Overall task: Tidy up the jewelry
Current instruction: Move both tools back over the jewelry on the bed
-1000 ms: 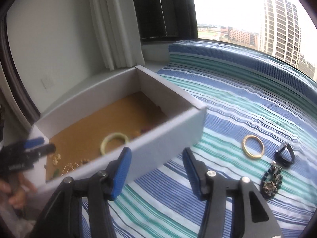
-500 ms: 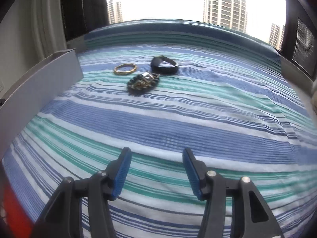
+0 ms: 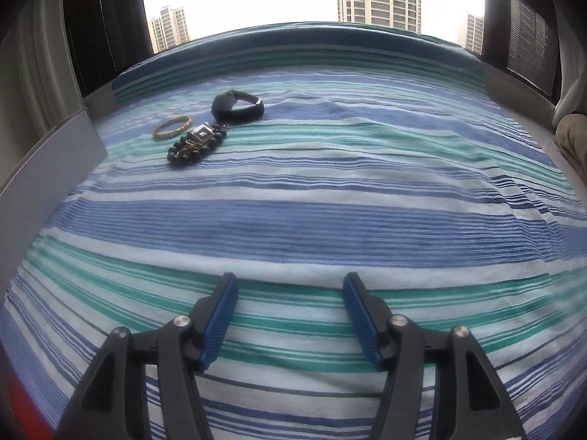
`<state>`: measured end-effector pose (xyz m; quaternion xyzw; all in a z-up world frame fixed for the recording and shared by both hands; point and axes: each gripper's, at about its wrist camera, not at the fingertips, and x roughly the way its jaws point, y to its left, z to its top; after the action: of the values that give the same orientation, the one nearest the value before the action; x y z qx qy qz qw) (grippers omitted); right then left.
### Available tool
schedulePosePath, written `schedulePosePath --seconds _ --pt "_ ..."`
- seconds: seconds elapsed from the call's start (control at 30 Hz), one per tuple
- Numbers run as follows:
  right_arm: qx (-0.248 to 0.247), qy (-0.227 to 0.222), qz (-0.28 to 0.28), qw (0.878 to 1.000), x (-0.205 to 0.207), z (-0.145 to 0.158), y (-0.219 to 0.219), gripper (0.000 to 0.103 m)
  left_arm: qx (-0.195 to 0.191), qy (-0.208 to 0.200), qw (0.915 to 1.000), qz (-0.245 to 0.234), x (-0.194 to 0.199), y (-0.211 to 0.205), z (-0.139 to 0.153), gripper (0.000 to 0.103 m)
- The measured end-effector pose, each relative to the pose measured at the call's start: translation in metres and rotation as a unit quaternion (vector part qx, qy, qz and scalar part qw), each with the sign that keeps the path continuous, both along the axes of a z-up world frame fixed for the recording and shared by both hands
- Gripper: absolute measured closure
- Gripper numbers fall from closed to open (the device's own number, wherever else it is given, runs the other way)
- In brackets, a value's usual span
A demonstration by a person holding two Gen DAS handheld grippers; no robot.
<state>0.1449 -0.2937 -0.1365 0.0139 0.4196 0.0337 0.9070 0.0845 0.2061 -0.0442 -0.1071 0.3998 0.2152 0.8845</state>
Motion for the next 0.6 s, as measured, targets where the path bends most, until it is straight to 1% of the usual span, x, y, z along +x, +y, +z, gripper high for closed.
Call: schedulePosePath --seconds 0.07,0.13,0.23,0.27,0.33,0.4,0.43,0.47,0.5,0.6 --pt "0.004 -0.002 0.001 1.0 -0.002 0.0 -0.002 0.042 0.016 -0.023 0.9995 0.012 -0.008 -0.006 0.011 0.017" --pt "0.009 -0.001 -0.001 1.0 -0.003 0.001 -0.003 0.042 0.039 -0.048 0.9981 0.007 -0.016 -0.018 0.026 0.017" --pt "0.016 0.018 -0.008 1.0 -0.003 0.005 -0.005 0.042 0.054 -0.085 0.9946 -0.023 -0.026 -0.041 0.047 0.008" --pt "0.02 0.024 -0.011 0.999 -0.002 0.007 -0.006 0.042 0.051 -0.095 0.9935 -0.036 -0.028 -0.049 0.052 0.004" --pt "0.021 0.029 -0.014 0.999 -0.001 0.013 -0.007 0.042 0.031 -0.103 0.992 -0.066 -0.028 -0.064 0.057 0.003" --pt "0.014 0.026 -0.015 0.999 -0.001 0.02 -0.006 0.04 -0.002 -0.093 0.9898 -0.109 -0.023 -0.081 0.054 0.003" --pt "0.01 0.025 -0.017 0.999 0.0 0.023 -0.006 0.037 -0.018 -0.087 0.9876 -0.129 -0.02 -0.09 0.051 0.003" --pt "0.008 0.022 -0.02 1.0 0.002 0.025 -0.008 0.028 -0.032 -0.084 0.9848 -0.148 -0.017 -0.1 0.047 0.003" --pt "0.005 0.018 -0.025 1.0 0.003 0.026 -0.01 0.025 -0.039 -0.081 0.9822 -0.165 -0.014 -0.111 0.043 0.003" --pt "-0.014 0.02 -0.041 0.999 0.011 0.023 -0.02 0.025 -0.048 -0.059 0.9752 -0.208 -0.004 -0.146 0.025 0.003"
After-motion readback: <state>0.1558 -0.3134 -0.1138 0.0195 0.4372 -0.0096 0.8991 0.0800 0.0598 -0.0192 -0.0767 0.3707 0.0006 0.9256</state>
